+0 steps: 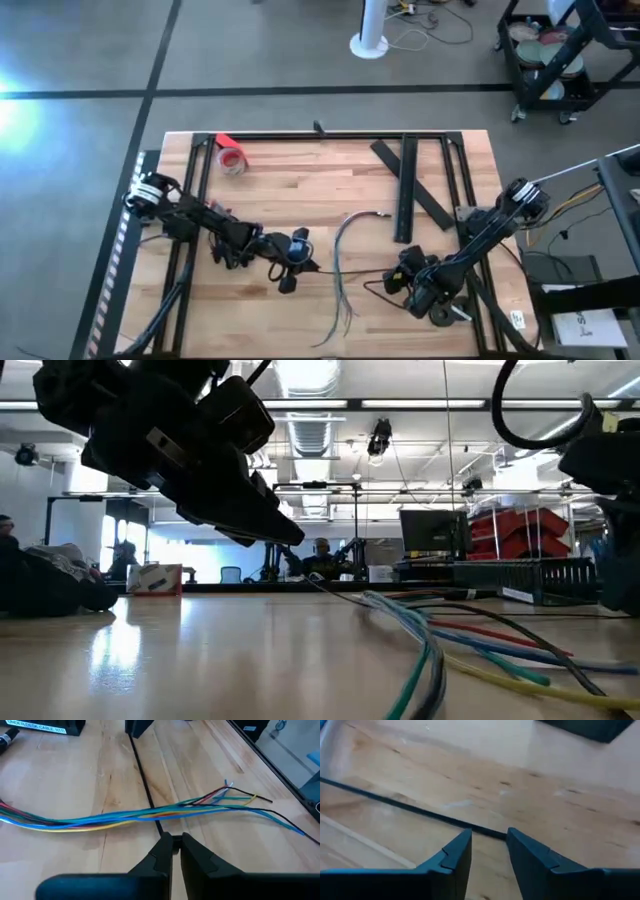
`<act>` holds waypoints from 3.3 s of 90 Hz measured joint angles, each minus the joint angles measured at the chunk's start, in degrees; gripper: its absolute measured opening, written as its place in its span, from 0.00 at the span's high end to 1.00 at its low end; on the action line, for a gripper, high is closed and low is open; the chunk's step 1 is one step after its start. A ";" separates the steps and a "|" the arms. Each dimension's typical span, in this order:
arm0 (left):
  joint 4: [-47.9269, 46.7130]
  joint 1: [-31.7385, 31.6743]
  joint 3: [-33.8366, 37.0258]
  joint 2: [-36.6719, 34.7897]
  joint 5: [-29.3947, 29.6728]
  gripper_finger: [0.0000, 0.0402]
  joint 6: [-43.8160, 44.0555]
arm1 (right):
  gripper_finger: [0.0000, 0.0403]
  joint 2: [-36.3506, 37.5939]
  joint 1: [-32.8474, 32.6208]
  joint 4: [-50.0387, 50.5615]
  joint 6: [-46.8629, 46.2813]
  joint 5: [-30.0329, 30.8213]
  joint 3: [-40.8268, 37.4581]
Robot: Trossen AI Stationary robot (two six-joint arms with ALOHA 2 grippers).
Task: Ziptie cables
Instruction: Wrap the zip tie around the cable bundle
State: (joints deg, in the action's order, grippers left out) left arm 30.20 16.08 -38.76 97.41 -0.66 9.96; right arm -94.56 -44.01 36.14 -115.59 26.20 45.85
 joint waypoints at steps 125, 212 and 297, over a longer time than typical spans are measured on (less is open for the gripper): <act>-0.21 0.58 0.00 0.02 -0.01 0.98 4.96 | 0.59 4.25 -3.21 -7.62 -0.30 -2.55 -0.53; 8.74 2.12 -2.84 8.55 -1.56 0.98 6.83 | 0.65 -0.50 9.35 -10.30 15.57 3.42 -1.48; 8.61 2.12 -2.78 8.52 -1.30 0.98 7.10 | 0.92 -0.56 17.00 -24.50 42.55 7.98 -1.47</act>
State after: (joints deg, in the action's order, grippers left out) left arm 38.81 18.20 -41.54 105.93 -1.96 17.06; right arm -95.12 -27.01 11.64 -73.05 34.19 44.38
